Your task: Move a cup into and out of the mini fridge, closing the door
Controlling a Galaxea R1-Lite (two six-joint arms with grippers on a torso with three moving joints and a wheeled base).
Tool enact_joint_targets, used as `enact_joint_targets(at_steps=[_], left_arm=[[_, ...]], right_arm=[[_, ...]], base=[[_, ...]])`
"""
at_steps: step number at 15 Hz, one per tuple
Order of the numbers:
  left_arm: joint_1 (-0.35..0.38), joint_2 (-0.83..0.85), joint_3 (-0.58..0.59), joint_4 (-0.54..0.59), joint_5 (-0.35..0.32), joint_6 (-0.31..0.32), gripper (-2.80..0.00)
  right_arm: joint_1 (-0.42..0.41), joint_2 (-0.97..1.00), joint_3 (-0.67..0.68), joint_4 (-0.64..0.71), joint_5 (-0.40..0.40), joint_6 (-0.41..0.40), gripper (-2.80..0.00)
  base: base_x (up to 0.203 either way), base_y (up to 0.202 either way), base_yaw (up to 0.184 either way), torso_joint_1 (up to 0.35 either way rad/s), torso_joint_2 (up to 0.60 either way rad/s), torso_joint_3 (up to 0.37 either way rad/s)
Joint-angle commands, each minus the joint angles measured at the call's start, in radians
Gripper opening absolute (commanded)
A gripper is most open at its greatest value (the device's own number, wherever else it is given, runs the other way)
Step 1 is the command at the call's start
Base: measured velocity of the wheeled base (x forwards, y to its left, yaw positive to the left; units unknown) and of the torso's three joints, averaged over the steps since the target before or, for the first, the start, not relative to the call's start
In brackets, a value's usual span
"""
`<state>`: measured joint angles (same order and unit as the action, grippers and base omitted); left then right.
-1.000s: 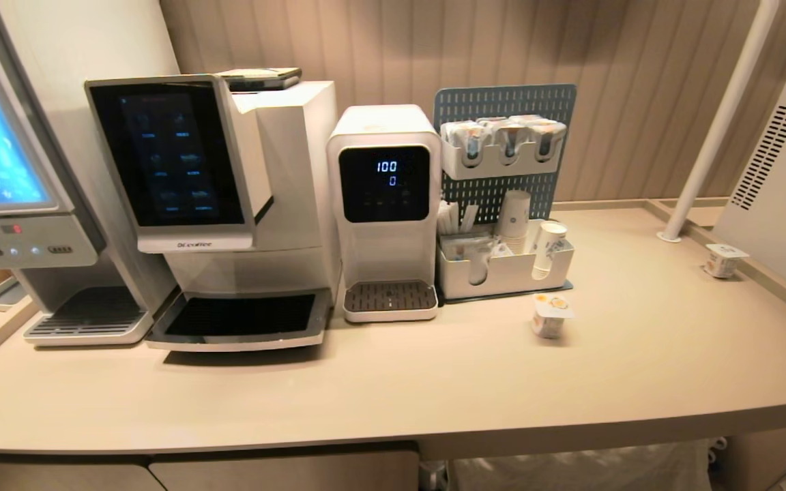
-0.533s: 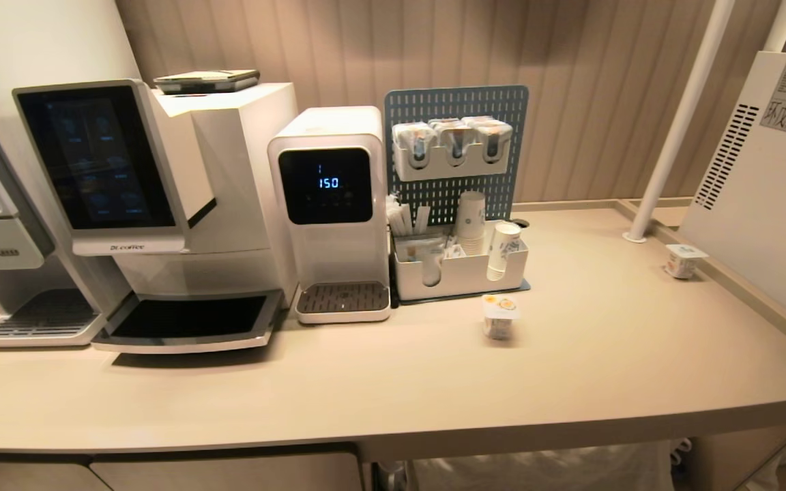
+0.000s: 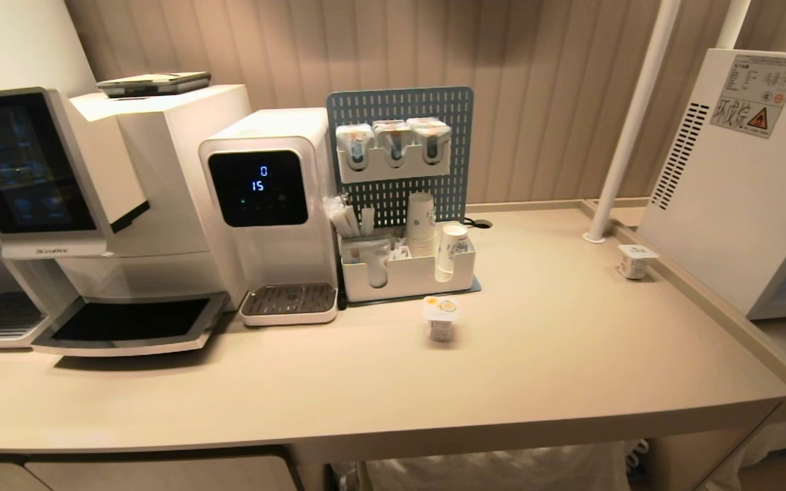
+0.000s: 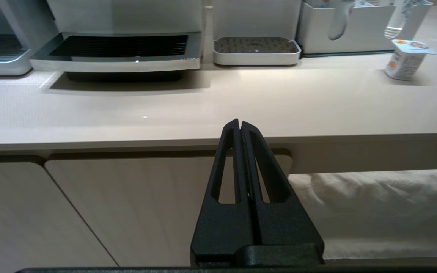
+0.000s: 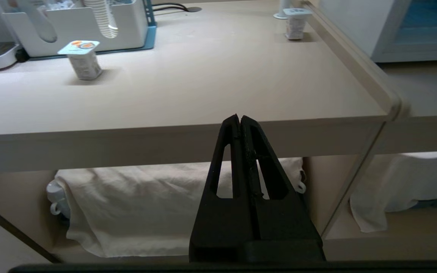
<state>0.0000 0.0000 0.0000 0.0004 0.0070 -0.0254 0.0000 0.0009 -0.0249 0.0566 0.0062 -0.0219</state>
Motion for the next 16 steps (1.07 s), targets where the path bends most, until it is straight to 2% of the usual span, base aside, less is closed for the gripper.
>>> enact_joint_targets(at_steps=[1,16], left_arm=[[0.000,0.001,0.002,0.000,0.001,-0.001,-2.80],[0.000,0.002,0.002,0.000,0.001,-0.001,-2.80]], right_arm=[[0.000,0.002,0.000,0.002,0.000,-0.001,-2.80],[0.000,0.002,-0.001,0.008,0.001,-0.001,-2.80]], base=[[0.000,-0.191,-0.001,0.002,0.00,0.006],[0.000,-0.194,-0.001,0.003,0.00,0.003]])
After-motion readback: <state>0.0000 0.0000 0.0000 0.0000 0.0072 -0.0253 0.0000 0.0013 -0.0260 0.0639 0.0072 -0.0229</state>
